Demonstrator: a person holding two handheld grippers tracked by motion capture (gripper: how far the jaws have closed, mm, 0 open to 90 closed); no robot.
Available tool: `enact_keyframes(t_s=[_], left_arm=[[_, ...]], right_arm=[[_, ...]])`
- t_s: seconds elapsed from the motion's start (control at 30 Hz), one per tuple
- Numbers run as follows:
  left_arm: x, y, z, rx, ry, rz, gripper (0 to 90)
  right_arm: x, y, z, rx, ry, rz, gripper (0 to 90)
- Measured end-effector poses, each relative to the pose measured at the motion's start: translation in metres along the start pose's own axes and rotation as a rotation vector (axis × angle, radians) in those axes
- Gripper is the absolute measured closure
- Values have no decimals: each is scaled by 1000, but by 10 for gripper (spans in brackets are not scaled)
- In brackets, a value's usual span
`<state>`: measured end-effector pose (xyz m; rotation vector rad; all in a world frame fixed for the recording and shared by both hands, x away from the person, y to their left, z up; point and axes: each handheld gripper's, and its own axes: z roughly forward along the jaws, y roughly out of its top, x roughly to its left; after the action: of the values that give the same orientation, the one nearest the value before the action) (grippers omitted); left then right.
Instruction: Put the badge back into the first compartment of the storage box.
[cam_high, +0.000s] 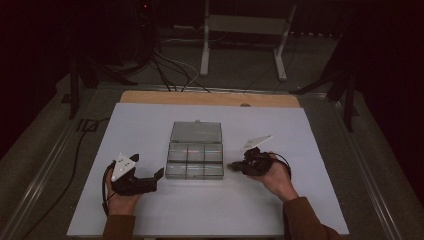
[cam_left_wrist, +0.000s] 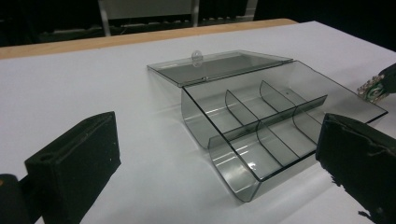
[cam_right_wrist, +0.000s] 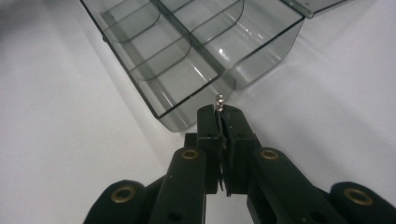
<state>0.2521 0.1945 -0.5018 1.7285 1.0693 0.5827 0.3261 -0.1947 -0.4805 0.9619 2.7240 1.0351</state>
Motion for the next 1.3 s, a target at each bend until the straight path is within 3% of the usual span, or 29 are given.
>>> enact_keyframes(t_s=[0.53,1.3], left_arm=[[1,-2,0,-7,13,-17,13],[2,-2,0,-8,17,-22,13]], right_arm=[[3,15,-8,-62,-18,8,872],[14,40,-1,-128,-11,7,872]])
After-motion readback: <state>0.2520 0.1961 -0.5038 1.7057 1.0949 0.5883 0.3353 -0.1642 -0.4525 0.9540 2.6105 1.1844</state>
